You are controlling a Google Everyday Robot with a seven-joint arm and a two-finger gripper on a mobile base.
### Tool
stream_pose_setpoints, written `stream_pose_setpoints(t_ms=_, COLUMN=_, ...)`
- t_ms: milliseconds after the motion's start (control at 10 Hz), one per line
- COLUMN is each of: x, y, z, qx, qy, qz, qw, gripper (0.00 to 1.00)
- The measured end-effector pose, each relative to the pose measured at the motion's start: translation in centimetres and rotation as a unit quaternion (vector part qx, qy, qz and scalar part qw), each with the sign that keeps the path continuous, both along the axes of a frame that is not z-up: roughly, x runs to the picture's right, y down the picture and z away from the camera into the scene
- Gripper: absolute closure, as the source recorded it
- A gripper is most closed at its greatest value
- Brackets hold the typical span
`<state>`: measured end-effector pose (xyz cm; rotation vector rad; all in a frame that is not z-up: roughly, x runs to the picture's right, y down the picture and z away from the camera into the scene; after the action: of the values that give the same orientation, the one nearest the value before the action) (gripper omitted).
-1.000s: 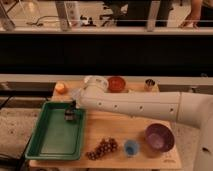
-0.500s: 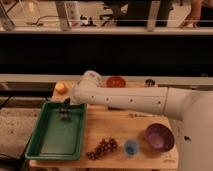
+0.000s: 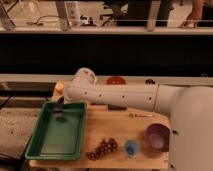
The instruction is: Wipe tray with brush
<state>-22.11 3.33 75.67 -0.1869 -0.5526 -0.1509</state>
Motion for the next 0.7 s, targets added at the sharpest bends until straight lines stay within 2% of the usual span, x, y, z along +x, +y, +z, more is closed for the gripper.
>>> stream_pose_setpoints(t_ms=300, x=-1.1, y=1.0, z=-1.2, qx=-0.001, qy=-0.017, qz=-0.001, qw=0.9998, gripper=1.0)
stream_pose_setpoints(t_ms=700, x=-1.6, y=4.6, z=-3.4, qx=-0.015, qy=-0.034, qz=0.004, qw=0.9993, gripper=1.0)
